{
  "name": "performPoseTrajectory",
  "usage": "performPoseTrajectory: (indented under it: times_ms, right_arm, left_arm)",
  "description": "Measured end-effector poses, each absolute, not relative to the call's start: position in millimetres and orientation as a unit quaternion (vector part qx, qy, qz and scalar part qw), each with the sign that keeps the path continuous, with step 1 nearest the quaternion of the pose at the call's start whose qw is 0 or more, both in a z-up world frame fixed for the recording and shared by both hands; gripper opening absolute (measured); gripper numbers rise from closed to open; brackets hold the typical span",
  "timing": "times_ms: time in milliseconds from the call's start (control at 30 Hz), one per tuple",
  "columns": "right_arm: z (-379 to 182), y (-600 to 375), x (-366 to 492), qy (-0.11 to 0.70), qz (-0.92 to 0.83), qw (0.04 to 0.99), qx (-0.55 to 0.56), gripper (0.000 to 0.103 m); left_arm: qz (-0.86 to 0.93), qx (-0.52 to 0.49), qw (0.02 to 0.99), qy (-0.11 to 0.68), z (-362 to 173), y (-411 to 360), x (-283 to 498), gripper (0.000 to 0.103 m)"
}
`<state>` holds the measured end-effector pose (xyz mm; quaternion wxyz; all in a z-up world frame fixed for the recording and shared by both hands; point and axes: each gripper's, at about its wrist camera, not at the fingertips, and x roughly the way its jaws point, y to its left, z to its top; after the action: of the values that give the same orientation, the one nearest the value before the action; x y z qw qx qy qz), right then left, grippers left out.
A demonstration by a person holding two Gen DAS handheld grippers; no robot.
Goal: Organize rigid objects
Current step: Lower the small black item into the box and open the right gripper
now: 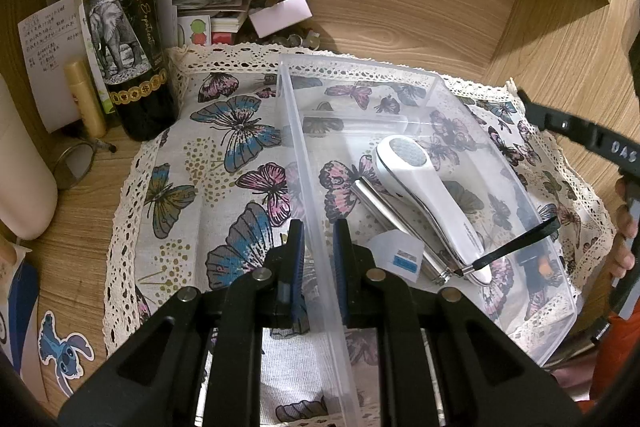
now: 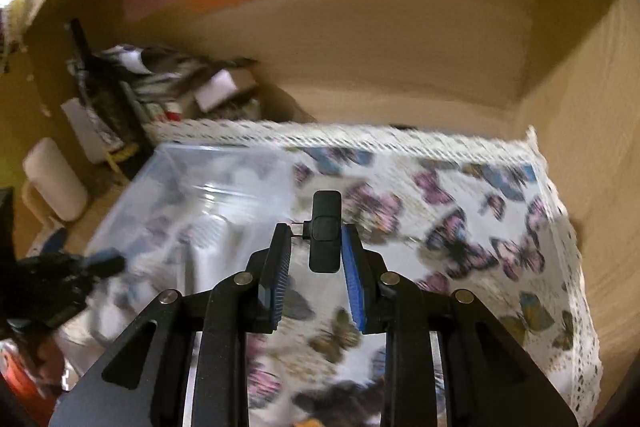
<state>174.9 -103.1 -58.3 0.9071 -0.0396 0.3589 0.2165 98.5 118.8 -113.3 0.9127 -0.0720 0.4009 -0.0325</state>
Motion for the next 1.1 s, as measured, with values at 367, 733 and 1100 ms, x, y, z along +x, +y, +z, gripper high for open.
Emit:
performPoseTrajectory:
  times_ms: [367,733,1100]
  right_arm:
    - [-51,-56,159,0.341,0.281,0.895,-0.065,0.024]
    - [-83,-24,159,0.399,0.312,0.858,-0.091,0.024]
    - [-100,-8,156,0.429,0.322,0.836,-0.111,0.024]
  left_arm:
    - [-0.032,-0.073,0.913,0.401,-113,118,99,0.014]
    - [-0.032,-0.073,0.913,0.401,-113,118,99,0.015]
    - [-0.032,-0.074,0.912,0.401,-113,118,99,0.015]
